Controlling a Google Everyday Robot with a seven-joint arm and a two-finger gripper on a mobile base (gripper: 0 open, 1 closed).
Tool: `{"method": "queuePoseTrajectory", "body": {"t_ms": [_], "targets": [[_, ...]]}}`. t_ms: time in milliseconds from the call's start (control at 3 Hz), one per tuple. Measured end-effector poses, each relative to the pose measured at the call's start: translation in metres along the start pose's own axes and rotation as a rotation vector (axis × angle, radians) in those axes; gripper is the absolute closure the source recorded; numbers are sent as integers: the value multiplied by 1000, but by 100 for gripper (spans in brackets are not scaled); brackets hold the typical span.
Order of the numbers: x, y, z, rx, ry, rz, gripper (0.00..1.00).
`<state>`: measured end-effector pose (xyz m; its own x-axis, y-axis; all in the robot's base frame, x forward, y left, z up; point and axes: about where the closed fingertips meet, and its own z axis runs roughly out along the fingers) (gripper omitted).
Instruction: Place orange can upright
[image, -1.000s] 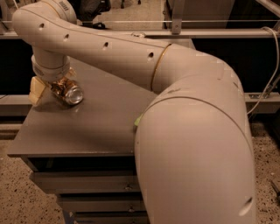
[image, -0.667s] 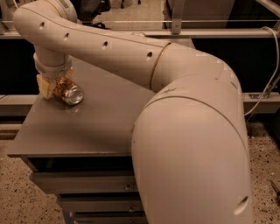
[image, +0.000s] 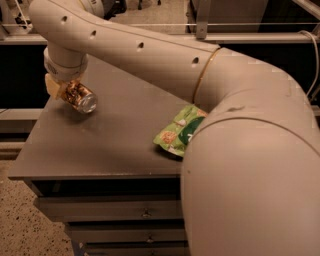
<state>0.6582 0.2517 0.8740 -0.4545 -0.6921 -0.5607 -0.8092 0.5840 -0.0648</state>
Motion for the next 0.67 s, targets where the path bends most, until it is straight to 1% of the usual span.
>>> {"method": "queuePoseTrajectory", "body": {"t_ms": [333,667], "targets": [[-13,-2,-10,-71,-169,0,100],[-12,4,-16,-189,-344,0,100]]}}
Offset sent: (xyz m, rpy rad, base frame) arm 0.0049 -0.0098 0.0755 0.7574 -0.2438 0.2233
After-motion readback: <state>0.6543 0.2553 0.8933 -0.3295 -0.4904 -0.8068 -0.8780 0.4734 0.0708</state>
